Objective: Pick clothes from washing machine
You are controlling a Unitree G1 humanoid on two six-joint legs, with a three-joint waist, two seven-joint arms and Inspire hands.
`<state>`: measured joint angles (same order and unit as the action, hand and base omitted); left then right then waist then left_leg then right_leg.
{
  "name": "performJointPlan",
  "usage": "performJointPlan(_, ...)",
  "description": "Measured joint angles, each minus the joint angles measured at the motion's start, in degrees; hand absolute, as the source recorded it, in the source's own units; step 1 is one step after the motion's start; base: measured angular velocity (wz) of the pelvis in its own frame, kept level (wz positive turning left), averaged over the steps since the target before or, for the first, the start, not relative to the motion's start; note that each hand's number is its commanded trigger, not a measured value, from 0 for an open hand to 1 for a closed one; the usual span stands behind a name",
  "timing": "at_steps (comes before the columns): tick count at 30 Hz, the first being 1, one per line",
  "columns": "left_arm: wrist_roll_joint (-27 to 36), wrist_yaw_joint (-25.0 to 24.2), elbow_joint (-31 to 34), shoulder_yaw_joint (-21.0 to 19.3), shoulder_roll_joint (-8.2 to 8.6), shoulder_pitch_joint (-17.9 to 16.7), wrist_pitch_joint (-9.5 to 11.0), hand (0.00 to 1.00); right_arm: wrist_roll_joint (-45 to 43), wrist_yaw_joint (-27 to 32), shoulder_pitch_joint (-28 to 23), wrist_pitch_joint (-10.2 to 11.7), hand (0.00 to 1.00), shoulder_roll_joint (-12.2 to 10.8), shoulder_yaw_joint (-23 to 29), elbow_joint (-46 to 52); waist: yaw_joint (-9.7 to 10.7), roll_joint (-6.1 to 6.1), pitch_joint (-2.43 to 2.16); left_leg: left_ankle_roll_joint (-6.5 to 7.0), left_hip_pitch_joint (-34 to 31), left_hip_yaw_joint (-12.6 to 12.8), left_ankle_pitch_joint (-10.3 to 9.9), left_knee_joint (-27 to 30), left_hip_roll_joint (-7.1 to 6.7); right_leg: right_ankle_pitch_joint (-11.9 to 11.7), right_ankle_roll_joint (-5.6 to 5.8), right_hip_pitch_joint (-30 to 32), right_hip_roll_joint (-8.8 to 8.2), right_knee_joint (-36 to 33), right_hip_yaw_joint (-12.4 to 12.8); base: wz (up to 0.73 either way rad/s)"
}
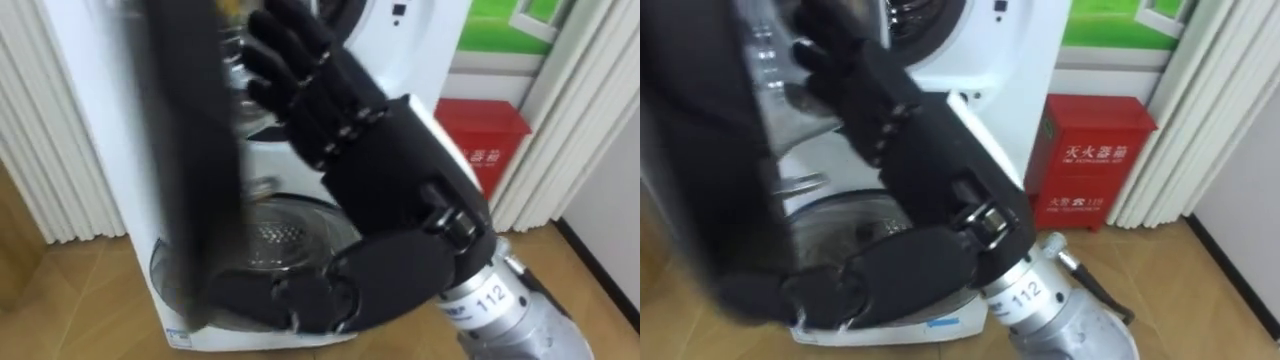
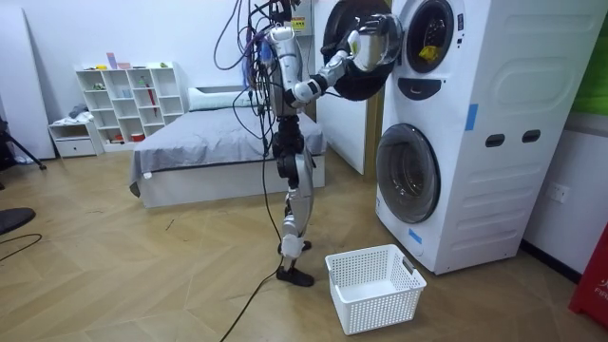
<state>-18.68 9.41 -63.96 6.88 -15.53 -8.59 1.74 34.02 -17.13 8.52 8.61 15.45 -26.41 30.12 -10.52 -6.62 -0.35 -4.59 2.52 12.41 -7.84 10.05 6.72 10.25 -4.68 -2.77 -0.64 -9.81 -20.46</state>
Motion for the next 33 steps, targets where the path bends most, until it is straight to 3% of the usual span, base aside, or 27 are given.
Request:
performJointPlan(2,0.2,0.0,0.0,0.3,0.07,0.3,0.0,0.00,0.0,-1.2,2.6,-0.8,0.00,-1.0,-2.0,-1.0,-1.4,-0.08,0.11,-0.06,-0.1,-0.4,0.0,-0.1,-0.04,0.2,-0.02,-0.1,-0.01,0.0,-0.4,0.19)
performJointPlan(5,0.8,0.0,-0.1,0.8,0.10,0.8,0.0,0.00,0.0,-3.2,7.4,-2.4,0.00,-2.5,-5.9,-3.5,-3.6,-1.19,-0.07,-0.07,-0.4,-1.8,0.0,-0.3,-0.43,0.5,0.17,-0.5,-0.24,0.3,-1.7,0.25)
performJointPlan(7,1.0,0.0,-0.1,1.0,0.06,1.0,-0.1,0.00,-0.1,-5.3,10.3,-3.5,0.00,-3.3,-7.6,-5.4,-5.7,-2.16,0.32,-0.06,-0.3,-1.9,0.0,-0.5,-0.64,0.5,0.22,-1.2,-0.40,0.3,-2.1,0.14)
performJointPlan(9,1.0,0.0,-0.2,1.0,0.03,1.0,-0.5,0.00,-0.1,-6.1,11.8,-4.4,0.00,-4.1,-8.3,-6.9,-6.1,-2.74,0.64,0.04,-0.4,-2.6,-0.1,-0.5,-0.81,0.5,0.35,-1.4,-0.50,0.5,-3.0,0.22)
performJointPlan(12,1.6,0.0,-0.2,1.0,0.15,1.1,-0.5,0.00,-0.1,-7.0,11.9,-5.6,0.00,-4.2,-8.5,-7.2,-6.2,-2.87,0.74,0.07,-0.9,-3.7,-0.1,-0.5,-1.29,0.6,0.84,-2.1,-0.78,1.1,-3.9,0.20)
performJointPlan(17,2.3,0.0,-0.2,1.0,0.23,2.1,-0.6,0.00,-0.1,-7.5,11.8,-5.6,0.00,-4.2,-8.6,-7.5,-6.8,-2.54,0.98,0.24,-0.9,-3.7,-0.2,-0.5,-1.52,0.8,1.10,-2.2,-1.01,1.1,-3.9,0.03)
performJointPlan(23,2.3,0.0,-0.1,0.9,0.34,3.6,-0.5,0.00,-0.1,-7.6,11.7,-5.6,0.00,-4.1,-8.6,-7.5,-6.8,-1.13,1.71,0.43,-1.0,-3.3,-0.3,-0.5,-1.49,0.8,1.15,-2.0,-1.03,1.1,-3.8,0.00)
performJointPlan(33,2.1,0.7,-0.2,-0.1,0.83,3.3,-0.5,0.00,-3.0,-5.7,11.5,-5.6,0.00,-3.3,-6.6,-7.2,-4.1,-0.04,1.17,0.55,-0.8,-3.2,-0.5,-0.5,-1.70,0.9,1.36,-2.2,-1.17,0.9,-3.8,0.00)
